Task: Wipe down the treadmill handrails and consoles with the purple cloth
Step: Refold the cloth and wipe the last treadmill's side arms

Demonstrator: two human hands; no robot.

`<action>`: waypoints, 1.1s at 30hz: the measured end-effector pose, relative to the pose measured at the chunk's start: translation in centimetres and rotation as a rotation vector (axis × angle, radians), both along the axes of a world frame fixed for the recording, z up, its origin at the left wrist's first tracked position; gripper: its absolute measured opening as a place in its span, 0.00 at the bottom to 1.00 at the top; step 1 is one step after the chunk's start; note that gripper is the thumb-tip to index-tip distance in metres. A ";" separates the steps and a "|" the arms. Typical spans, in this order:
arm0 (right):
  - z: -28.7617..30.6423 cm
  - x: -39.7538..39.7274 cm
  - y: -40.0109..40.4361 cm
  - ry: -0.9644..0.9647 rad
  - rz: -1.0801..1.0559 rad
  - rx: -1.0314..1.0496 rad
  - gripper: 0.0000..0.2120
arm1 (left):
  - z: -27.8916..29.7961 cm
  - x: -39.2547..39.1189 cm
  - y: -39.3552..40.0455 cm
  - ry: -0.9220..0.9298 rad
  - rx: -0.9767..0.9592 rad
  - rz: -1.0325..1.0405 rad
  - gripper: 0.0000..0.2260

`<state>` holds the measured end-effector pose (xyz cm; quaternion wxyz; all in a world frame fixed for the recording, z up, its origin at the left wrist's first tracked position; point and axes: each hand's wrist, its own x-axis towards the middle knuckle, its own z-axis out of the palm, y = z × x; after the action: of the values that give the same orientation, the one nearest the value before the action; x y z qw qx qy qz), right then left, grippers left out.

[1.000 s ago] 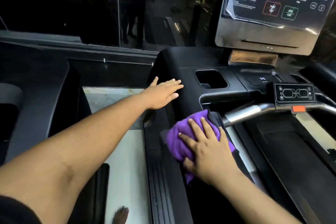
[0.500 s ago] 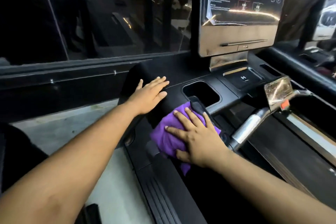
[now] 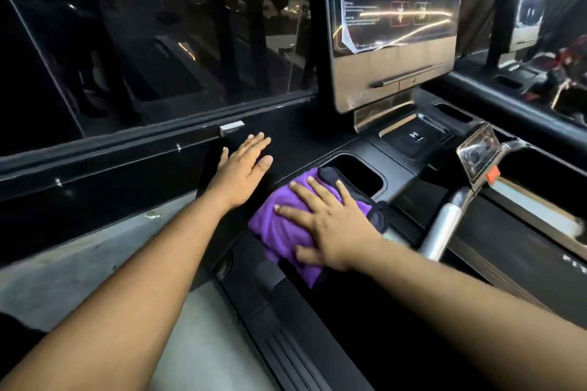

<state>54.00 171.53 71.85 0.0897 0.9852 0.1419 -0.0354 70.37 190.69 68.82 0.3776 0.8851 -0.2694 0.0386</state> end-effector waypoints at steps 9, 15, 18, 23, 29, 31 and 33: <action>2.2 11.4 -3.9 -0.052 -0.419 0.163 0.34 | 1.2 -0.5 0.5 -0.060 0.248 -0.061 0.27; 3.7 6.6 -11.8 -0.088 -0.652 0.163 0.32 | 0.0 -3.0 0.7 -0.060 0.282 -0.136 0.29; 3.7 2.4 -12.2 -0.087 -0.640 0.251 0.31 | 0.4 -3.6 -0.5 -0.094 0.311 -0.181 0.30; 1.9 -3.1 -7.2 -0.037 -0.513 0.291 0.34 | 1.7 -4.4 -3.8 -0.152 0.211 -0.266 0.41; 0.0 -7.1 -3.7 0.042 -0.362 0.254 0.41 | 2.2 -6.0 -6.2 -0.048 -0.008 -0.331 0.50; 0.5 -9.7 -2.7 0.057 -0.305 0.148 0.40 | 2.2 -6.7 -6.3 -0.065 0.033 -0.356 0.50; 1.2 -12.5 -2.5 -0.006 -0.264 0.040 0.38 | 1.9 -7.6 -6.5 -0.093 0.117 -0.390 0.51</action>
<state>41.46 169.05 73.02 0.0650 0.9970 0.0115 -0.0412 62.79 184.22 70.70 0.3132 0.8338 -0.4545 -0.0101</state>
